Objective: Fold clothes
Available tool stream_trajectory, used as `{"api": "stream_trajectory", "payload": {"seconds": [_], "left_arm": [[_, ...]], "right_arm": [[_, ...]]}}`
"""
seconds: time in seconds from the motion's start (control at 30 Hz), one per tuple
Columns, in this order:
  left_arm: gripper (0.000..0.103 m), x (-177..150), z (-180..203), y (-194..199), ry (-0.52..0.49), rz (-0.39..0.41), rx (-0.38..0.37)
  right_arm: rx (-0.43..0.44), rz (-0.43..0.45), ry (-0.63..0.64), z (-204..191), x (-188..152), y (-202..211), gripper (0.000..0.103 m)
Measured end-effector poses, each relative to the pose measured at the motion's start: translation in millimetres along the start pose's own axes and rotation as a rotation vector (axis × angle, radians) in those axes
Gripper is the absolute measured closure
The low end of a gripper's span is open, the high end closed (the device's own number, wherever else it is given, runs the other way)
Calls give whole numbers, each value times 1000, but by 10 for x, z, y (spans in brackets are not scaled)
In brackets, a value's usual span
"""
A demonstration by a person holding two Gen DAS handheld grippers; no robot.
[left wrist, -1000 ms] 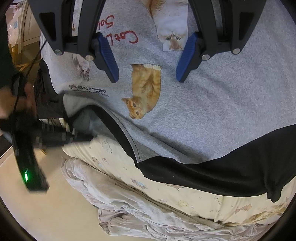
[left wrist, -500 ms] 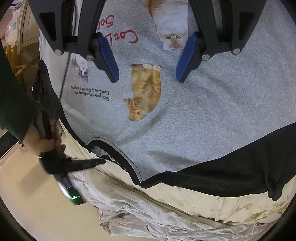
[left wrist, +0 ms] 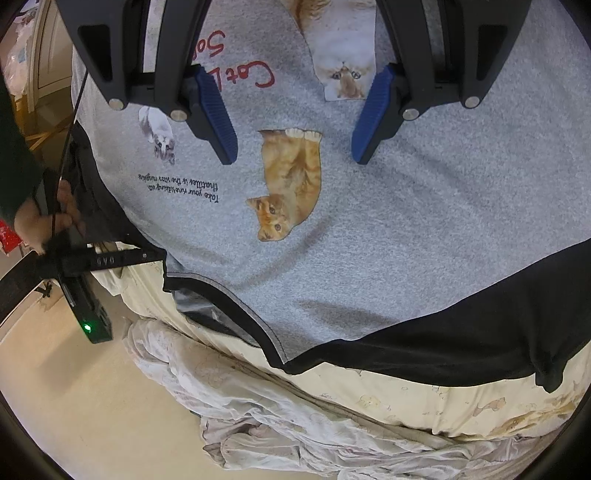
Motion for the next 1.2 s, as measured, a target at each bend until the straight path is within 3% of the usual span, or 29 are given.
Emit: {"api": "stream_trajectory", "payload": {"seconds": [0.2,0.4,0.57,0.67,0.73,0.87,0.93,1.0,1.03,1.07,1.1,1.13,1.2], "left_arm": [[38,13,24,-36,-5,5,3],[38,14,26,-63,-4,5,3],[38,6,-6,-42,-7,5,4],[38,13,-21,-35,-2,1,-1],[38,10,-38,-29,1,-1,-5],[38,4,-49,-33,3,-1,-9],[38,1,-39,-38,-5,3,-2],[38,-1,-33,-43,-9,5,3],[38,2,-33,-47,-8,5,2],[38,4,-34,-49,-7,4,1],[38,6,-36,-49,-5,2,0],[38,7,-40,-47,-3,1,-1],[38,3,-48,-45,-2,-1,-3]], "right_arm": [[-144,9,115,-230,-114,-58,80],[-147,120,57,-147,58,156,80],[-92,23,-12,-70,-48,-55,79],[-187,25,95,-240,-81,-1,96],[-269,51,161,-353,-84,87,97],[-485,229,206,-400,41,525,98],[-574,285,172,-291,119,673,98],[-646,287,88,-42,173,732,96],[-635,284,38,79,199,752,96],[-548,278,-22,199,241,802,94],[-419,280,-83,291,277,846,92],[-214,297,-138,296,308,859,92],[-111,294,-150,214,370,848,91]]}}
Point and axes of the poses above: each gripper's, at about its wrist camera, not at the fingertips, and y roughly against the way its jaws point, z to its right, x to its top, the point moved 5 cm from there along -y, roughly the way its jaws point, and after that the axes turned 12 degrees about x, right-handed, at the moved point
